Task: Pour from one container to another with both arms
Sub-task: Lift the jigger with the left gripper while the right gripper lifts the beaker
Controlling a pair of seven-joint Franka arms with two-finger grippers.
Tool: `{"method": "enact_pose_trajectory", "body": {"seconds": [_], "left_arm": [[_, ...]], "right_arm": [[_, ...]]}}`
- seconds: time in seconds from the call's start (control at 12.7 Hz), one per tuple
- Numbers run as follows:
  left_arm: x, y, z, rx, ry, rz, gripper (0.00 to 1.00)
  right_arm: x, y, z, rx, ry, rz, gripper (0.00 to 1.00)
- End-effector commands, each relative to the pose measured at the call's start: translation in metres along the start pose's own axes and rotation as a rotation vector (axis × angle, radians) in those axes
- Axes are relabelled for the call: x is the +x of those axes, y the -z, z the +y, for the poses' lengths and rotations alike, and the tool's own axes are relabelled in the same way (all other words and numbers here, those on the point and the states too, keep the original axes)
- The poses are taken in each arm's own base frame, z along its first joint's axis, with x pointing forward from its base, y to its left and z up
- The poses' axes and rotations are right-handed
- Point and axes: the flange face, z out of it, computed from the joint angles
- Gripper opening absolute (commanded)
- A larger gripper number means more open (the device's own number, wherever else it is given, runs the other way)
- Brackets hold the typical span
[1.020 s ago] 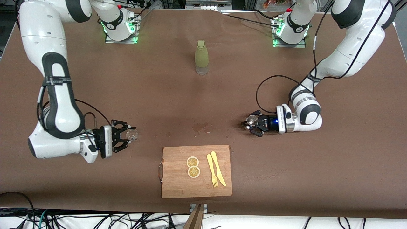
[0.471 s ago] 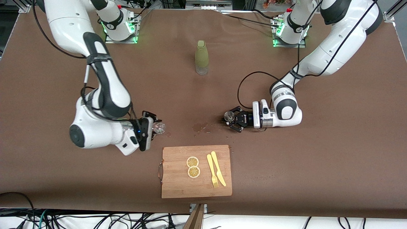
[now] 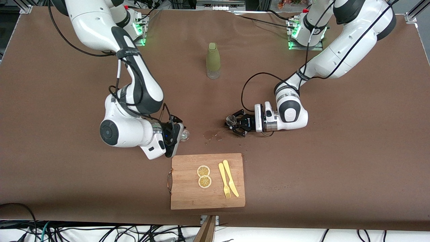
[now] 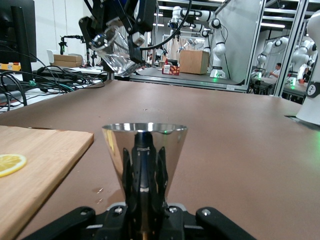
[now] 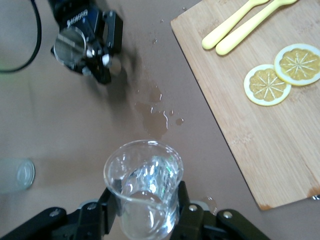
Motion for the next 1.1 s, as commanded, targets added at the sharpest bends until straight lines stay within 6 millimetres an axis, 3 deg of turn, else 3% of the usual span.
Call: {"method": "enact_pose_trajectory", "body": {"seconds": [0.0, 0.16, 0.39, 0.55, 1.02], "left_arm": [[-0.003, -0.031, -0.002, 0.035, 0.009, 0.055, 0.00], [-0.001, -0.049, 0.000, 0.034, 0.017, 0.077, 0.00], [0.006, -0.058, -0.006, 0.037, 0.002, 0.094, 0.00], [0.008, -0.059, -0.011, 0.044, -0.004, 0.101, 0.00], [0.003, -0.062, -0.021, 0.058, -0.007, 0.113, 0.00]], "right_arm": [[0.010, 0.004, -0.012, -0.039, -0.026, -0.022, 0.34], [0.019, -0.003, -0.023, -0.070, -0.050, -0.054, 0.34], [0.026, -0.013, -0.031, -0.082, -0.047, -0.076, 0.34], [0.042, -0.024, -0.050, -0.137, -0.040, -0.116, 0.34], [0.063, -0.039, -0.084, -0.189, -0.026, -0.169, 0.34]]}}
